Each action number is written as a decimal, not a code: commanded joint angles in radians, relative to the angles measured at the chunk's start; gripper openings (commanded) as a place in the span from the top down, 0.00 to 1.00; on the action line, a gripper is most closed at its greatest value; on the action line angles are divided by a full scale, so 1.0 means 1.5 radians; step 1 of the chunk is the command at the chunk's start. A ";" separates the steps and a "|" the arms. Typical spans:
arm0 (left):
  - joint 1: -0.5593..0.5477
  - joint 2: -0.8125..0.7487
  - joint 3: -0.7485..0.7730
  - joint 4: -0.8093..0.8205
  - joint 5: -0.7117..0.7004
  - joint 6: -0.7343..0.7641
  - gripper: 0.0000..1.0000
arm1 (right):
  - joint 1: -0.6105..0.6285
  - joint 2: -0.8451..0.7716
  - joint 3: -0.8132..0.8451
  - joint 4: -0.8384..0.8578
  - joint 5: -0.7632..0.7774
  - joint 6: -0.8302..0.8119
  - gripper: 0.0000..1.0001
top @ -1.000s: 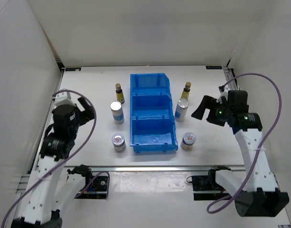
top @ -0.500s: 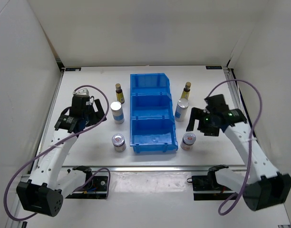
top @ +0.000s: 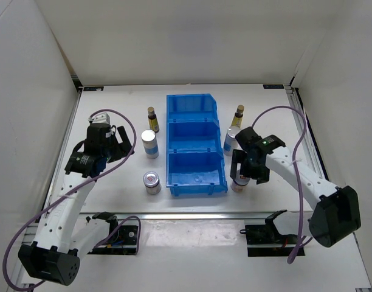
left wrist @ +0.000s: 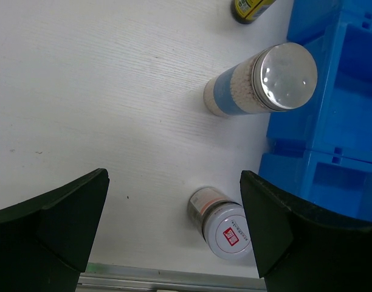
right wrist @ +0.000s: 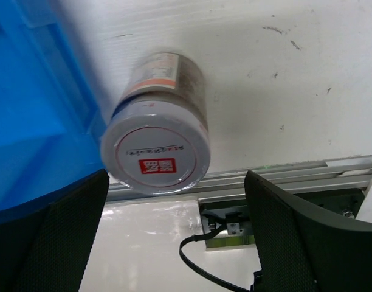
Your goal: Organize the condiment bottles
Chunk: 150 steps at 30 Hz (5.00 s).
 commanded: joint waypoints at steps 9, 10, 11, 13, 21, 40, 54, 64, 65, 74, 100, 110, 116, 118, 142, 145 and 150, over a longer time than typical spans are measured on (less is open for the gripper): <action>-0.003 0.010 0.021 -0.011 -0.003 -0.001 0.00 | 0.004 0.075 -0.003 0.036 0.019 -0.003 0.29; -0.003 0.010 0.021 -0.011 -0.003 -0.001 0.00 | 0.004 0.068 0.003 0.036 0.019 -0.009 0.46; -0.003 0.010 0.021 -0.011 -0.003 -0.001 0.00 | 0.011 0.058 0.003 0.030 0.019 -0.009 0.54; -0.003 0.010 0.021 -0.011 -0.009 -0.001 0.00 | 0.011 0.025 0.009 0.015 0.025 -0.002 0.76; -0.003 0.010 0.021 -0.011 -0.009 -0.001 0.00 | 0.136 -0.058 0.167 -0.031 0.094 0.004 1.00; -0.003 0.024 0.021 -0.011 -0.003 -0.001 0.00 | 0.208 0.315 0.434 -0.086 0.044 -0.060 1.00; -0.003 0.024 0.021 -0.011 -0.003 -0.001 0.00 | 0.156 0.295 0.305 -0.006 -0.100 -0.016 0.62; -0.003 -0.052 -0.040 -0.017 0.157 -0.100 0.00 | 0.200 0.203 0.281 -0.001 0.036 0.055 0.00; -0.003 -0.083 -0.055 -0.017 0.174 -0.114 0.00 | 0.221 0.176 0.275 -0.001 0.081 0.077 0.00; -0.048 -0.035 -0.090 -0.017 0.211 -0.130 0.00 | 0.318 0.113 0.189 0.059 0.218 0.169 0.00; -0.231 0.180 -0.117 0.017 0.065 -0.176 0.33 | 0.449 -0.116 0.034 0.101 0.405 0.287 0.00; -0.262 0.123 0.096 -0.145 -0.054 -0.203 0.81 | 0.449 -0.167 -0.002 0.109 0.417 0.316 0.00; -0.295 0.155 0.308 -0.225 -0.103 -0.203 0.89 | 0.449 -0.167 -0.010 0.117 0.417 0.316 0.00; -0.310 0.179 0.342 -0.225 -0.084 -0.203 0.89 | 0.449 -0.167 -0.010 0.117 0.417 0.316 0.00; -0.444 0.454 0.263 0.016 -0.015 -0.231 0.89 | 0.449 -0.191 -0.022 0.104 0.424 0.345 0.00; -0.421 0.448 0.196 0.076 0.016 -0.225 0.89 | 0.449 -0.191 -0.022 0.104 0.424 0.345 0.00; -0.408 0.470 0.160 0.138 0.032 -0.202 0.86 | 0.449 -0.191 -0.022 0.098 0.430 0.345 0.00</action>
